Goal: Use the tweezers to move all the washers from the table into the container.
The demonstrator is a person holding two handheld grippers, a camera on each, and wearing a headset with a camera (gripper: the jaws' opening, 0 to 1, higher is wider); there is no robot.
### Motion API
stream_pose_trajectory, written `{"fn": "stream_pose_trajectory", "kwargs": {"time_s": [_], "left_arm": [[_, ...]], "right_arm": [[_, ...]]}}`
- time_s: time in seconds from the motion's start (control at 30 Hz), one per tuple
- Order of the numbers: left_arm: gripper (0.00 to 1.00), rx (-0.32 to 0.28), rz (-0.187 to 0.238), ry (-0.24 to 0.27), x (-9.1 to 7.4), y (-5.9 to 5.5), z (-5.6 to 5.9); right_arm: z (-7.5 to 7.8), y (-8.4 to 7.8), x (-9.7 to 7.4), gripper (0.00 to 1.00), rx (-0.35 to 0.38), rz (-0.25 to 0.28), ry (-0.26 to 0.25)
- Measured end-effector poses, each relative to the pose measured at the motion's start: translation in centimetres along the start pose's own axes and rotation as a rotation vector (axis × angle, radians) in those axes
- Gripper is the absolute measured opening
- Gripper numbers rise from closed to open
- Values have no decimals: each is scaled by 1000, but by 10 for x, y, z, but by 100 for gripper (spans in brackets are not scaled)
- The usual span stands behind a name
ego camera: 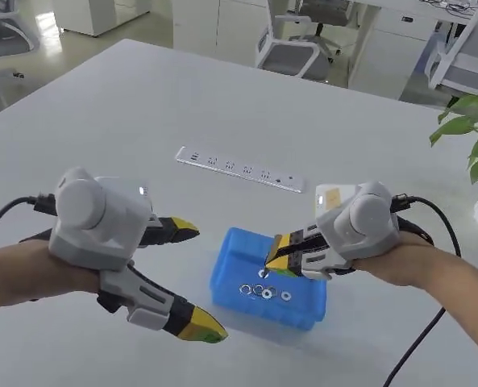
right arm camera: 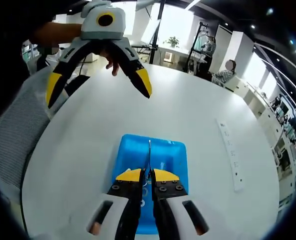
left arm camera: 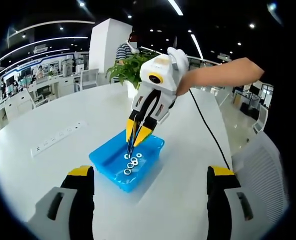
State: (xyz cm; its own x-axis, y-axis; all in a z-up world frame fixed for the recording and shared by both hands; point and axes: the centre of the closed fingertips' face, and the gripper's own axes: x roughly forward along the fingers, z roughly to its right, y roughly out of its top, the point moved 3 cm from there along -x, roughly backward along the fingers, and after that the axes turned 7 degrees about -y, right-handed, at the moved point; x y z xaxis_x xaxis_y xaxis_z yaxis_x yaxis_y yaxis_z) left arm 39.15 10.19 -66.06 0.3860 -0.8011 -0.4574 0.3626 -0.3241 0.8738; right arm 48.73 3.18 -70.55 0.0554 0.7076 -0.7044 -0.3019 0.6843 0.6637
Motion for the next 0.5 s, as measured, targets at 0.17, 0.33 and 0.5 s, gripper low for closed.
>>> {"fn": "stream_pose_trajectory", "kwargs": {"time_s": [0.17,0.33,0.5], "left_arm": [[99,0,-2,0,1,-1,-2],[98,18,-12,4,4,1,-5],[93,51,-3,32,6,8,-14]], "right_arm": [[2,-6,5,7,10,-3,-4],[5,-11,9,7,23,-5,-7],[3,-17,13,7,35,-17,-1]]}}
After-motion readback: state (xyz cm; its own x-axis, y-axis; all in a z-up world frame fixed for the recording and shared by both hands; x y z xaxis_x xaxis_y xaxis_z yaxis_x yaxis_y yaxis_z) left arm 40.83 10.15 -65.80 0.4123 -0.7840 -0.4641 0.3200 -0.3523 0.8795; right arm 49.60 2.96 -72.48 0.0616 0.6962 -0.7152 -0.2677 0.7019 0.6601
